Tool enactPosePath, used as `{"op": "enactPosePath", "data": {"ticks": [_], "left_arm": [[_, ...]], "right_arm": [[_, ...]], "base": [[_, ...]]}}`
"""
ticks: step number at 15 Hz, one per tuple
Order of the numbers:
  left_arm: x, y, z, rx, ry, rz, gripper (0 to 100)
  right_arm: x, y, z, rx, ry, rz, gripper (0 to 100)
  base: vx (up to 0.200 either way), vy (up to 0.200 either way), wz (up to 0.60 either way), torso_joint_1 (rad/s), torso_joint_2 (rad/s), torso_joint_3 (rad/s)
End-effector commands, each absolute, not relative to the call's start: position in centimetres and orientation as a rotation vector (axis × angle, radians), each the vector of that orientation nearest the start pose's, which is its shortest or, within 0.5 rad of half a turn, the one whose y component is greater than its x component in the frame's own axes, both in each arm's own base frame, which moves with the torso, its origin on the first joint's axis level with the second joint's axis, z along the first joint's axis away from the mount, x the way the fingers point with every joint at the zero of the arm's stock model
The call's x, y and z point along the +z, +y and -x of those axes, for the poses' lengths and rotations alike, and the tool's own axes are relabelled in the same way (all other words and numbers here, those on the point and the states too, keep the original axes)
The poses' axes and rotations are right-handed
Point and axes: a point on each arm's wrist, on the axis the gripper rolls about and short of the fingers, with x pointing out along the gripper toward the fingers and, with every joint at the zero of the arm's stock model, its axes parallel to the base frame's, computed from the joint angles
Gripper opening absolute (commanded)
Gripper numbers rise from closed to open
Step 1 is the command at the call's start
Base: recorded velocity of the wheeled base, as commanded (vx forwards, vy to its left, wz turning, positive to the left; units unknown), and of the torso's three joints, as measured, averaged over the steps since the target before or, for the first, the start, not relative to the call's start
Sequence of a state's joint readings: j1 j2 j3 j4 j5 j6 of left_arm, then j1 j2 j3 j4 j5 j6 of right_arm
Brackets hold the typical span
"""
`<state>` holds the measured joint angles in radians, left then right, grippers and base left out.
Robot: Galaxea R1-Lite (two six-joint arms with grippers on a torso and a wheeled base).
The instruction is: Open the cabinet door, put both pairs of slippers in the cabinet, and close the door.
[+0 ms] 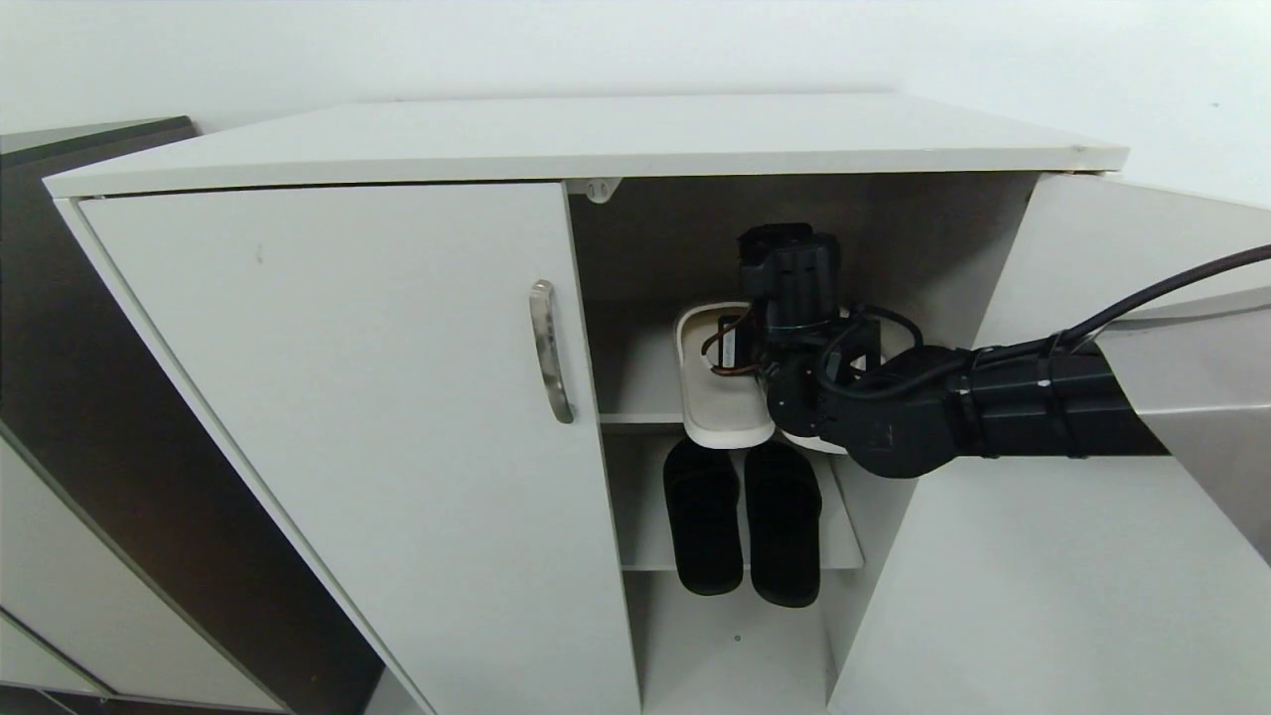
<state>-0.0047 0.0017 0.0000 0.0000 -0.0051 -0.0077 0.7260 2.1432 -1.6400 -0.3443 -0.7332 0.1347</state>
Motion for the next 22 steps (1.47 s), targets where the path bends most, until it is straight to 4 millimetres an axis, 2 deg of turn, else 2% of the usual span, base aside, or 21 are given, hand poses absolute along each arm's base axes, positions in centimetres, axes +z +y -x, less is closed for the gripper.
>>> {"op": "enactPosePath", "data": {"ticks": [1, 4, 5, 9, 14, 20, 21, 22], "left_arm": [[7.6, 0.0, 2.3, -0.009, 0.002, 0.008, 0], [7.6, 0.0, 2.3, -0.009, 0.002, 0.009, 0], [7.6, 0.0, 2.3, -0.009, 0.002, 0.009, 0], [7.6, 0.0, 2.3, -0.009, 0.002, 0.009, 0], [7.6, 0.0, 2.3, -0.009, 0.000, 0.009, 0], [7.6, 0.0, 2.3, -0.011, 0.002, 0.009, 0], [7.6, 0.0, 2.3, -0.011, 0.002, 0.009, 0], [7.6, 0.0, 2.3, -0.011, 0.002, 0.011, 0]], "right_arm": [[21.5, 28.7, -34.6, -0.014, 0.123, -0.024, 0], [21.4, 28.8, -34.5, -0.015, 0.126, -0.021, 0], [21.5, 28.8, -34.3, -0.012, 0.126, -0.022, 100], [21.5, 28.4, -33.8, -0.011, 0.135, -0.014, 100], [22.1, 28.1, -31.3, 0.016, 0.145, -0.004, 100], [22.8, 26.5, -24.3, 0.107, 0.143, 0.007, 100], [22.7, 26.0, -23.2, 0.124, 0.145, 0.013, 0], [22.7, 25.8, -22.2, 0.143, 0.142, 0.005, 0]], "base": [[0.000, 0.000, 0.00, 0.000, 0.00, 0.000], [0.000, 0.000, 0.00, 0.000, 0.00, 0.000], [0.000, 0.000, 0.00, 0.000, 0.00, 0.000], [0.000, 0.000, 0.00, 0.000, 0.00, 0.000], [0.000, 0.000, 0.00, 0.000, 0.00, 0.000], [0.000, 0.000, 0.00, 0.000, 0.00, 0.000], [0.000, 0.000, 0.00, 0.000, 0.00, 0.000], [0.000, 0.000, 0.00, 0.000, 0.00, 0.000]]}}
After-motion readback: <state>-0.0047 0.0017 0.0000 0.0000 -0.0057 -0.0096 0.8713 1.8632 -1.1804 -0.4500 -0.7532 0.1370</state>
